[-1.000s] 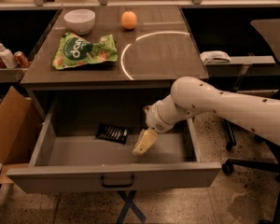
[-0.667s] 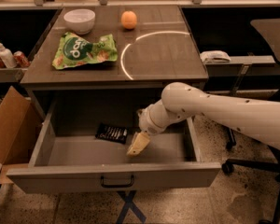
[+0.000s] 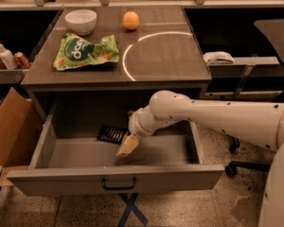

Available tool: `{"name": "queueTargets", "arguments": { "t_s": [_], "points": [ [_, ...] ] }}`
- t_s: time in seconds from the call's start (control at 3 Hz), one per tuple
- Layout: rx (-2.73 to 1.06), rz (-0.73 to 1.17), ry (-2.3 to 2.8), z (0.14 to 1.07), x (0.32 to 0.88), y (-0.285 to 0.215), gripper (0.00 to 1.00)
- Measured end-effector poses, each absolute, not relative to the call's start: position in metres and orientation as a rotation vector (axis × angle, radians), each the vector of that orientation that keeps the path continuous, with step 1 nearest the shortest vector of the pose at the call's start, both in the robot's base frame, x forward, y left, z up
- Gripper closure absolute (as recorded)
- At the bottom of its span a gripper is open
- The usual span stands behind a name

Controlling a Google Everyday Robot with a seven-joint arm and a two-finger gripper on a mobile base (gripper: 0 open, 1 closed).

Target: Pick rxbar chocolate from top drawer and place on counter

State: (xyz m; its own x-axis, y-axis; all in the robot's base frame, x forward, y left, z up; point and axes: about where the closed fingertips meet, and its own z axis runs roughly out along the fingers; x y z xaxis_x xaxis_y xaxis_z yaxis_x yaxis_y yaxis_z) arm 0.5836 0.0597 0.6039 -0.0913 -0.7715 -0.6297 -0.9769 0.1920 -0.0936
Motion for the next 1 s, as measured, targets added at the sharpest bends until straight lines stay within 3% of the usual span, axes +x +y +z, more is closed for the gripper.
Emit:
{"name": "queueTargets", "arguments": {
  "t_s": [0.33, 0.67, 1.0],
  "points": [
    [-1.625, 0.48, 1.898, 0.6, 0.591, 0.074, 0.0],
    [-1.621, 0.483, 1.894, 0.597, 0.595, 0.081, 0.19],
    [-1.626, 0.488, 1.892, 0.596, 0.597, 0.086, 0.49]
  ]
}}
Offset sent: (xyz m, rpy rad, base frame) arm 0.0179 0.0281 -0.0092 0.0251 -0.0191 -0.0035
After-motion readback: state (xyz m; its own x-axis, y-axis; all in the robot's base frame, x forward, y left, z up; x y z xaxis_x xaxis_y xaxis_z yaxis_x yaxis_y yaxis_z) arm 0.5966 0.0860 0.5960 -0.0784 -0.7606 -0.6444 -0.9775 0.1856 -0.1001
